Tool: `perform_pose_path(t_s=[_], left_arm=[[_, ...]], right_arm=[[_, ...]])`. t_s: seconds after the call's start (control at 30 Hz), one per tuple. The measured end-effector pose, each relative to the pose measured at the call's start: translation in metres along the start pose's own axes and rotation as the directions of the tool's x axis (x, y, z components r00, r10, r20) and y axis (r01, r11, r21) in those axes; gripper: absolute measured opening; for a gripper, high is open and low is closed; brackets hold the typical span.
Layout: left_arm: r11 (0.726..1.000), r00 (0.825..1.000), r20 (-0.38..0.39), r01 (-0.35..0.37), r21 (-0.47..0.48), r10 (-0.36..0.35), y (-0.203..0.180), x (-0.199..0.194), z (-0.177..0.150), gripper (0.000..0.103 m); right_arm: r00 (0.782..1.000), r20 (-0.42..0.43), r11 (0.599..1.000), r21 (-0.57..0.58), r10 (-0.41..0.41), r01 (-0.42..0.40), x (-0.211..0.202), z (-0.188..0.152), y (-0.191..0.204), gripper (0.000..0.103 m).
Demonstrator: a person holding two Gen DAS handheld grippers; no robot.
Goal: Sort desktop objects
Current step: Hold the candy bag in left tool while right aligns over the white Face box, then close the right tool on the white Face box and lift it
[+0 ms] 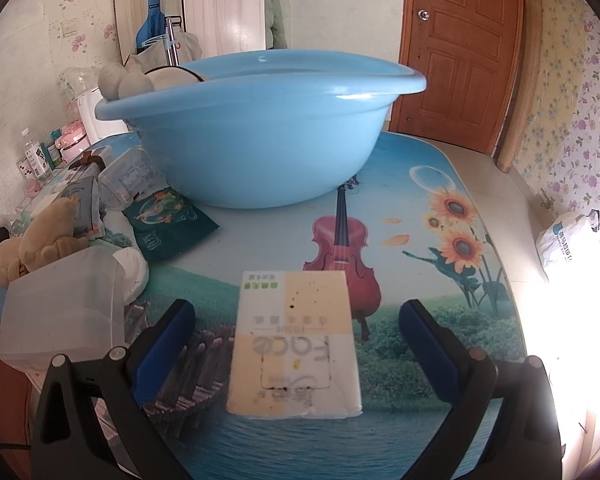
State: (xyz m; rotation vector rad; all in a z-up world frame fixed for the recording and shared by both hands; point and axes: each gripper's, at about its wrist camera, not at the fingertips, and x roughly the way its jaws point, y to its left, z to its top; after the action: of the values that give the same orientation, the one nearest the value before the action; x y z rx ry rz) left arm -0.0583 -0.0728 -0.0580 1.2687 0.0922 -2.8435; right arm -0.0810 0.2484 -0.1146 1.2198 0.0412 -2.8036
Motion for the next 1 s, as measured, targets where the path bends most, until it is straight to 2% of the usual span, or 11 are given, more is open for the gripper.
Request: perform_pose_path(t_s=[0.23,0.4,0.53,0.7,1.0], left_arm=[[1.000,1.000,0.016,0.004,-0.023,-0.004,0.002,-0.008,0.008,0.027],[1.000,0.999,0.048,0.005,0.002,-0.005,-0.007,-0.022,0.023,0.027],[0.999,0.997,0.070,0.040,-0.001,-0.040,-0.016,-0.033,0.033,0.027],[0.998,0.996,0.078,0.048,0.037,-0.050,-0.032,-0.040,0.040,0.027],[0.997,0.996,0.060,0.068,0.033,-0.070,-0.040,-0.041,0.035,0.027]], right_arm=[[1.000,0.000,1.000,0.000,0.001,-0.001,0.000,0.000,0.000,0.103],[1.000,0.001,1.000,0.001,-0.002,0.002,0.001,0.001,-0.001,0.103],[1.000,-0.001,1.000,-0.002,0.000,0.000,0.001,0.001,-0.001,0.103],[1.000,0.000,1.000,0.002,-0.002,0.002,0.002,0.001,-0.001,0.103],[1.000,0.001,1.000,0.004,-0.003,0.003,0.004,0.003,0.001,0.103]])
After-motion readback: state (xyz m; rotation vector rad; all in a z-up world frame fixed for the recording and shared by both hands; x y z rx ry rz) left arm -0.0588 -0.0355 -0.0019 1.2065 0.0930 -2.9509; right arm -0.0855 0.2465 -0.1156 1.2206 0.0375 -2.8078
